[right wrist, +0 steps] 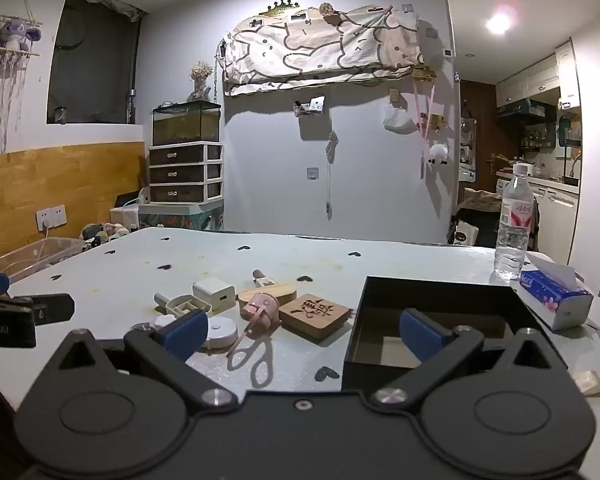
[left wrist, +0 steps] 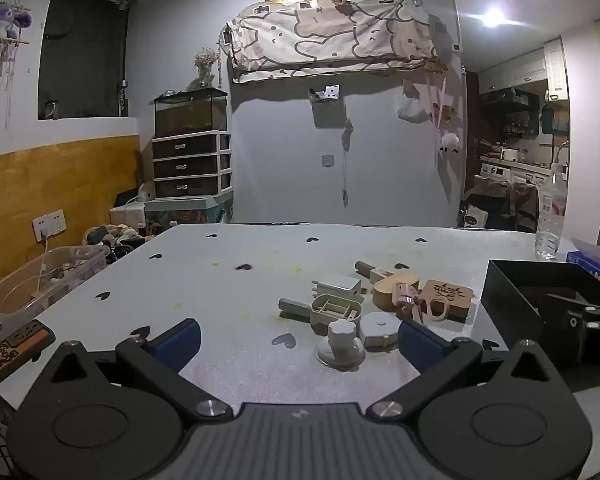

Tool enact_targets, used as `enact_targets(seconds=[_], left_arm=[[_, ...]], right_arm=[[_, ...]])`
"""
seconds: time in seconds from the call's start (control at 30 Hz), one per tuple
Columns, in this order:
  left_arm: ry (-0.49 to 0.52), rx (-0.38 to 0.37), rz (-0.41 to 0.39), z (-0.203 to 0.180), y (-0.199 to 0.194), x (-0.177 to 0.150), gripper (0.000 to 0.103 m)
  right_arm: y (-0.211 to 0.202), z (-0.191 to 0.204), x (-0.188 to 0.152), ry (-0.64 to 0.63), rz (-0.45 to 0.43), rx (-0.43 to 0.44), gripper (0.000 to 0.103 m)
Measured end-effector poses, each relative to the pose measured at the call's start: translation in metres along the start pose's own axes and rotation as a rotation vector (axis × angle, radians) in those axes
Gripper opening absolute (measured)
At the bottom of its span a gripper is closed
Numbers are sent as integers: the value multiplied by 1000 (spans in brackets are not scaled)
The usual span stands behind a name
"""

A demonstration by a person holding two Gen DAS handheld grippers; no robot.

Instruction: Organize rigid objects

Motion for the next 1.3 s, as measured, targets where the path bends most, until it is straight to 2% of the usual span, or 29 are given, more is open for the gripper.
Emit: enact_targets(seconds=[1.3], left_arm=[[-6,-5,-2,0,0,0,103]], right_arm=[[0,1,1,5,3,-1,103]])
Point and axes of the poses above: each gripper's, at about its wrist camera, not at the fingertips, and y roughly the way its jaws point, z to its left, x to its top, the point moved 3 cm from there along y, roughly the way its jaws point, and after that the axes turned 10 degrees about x, right-handed, at the moved point
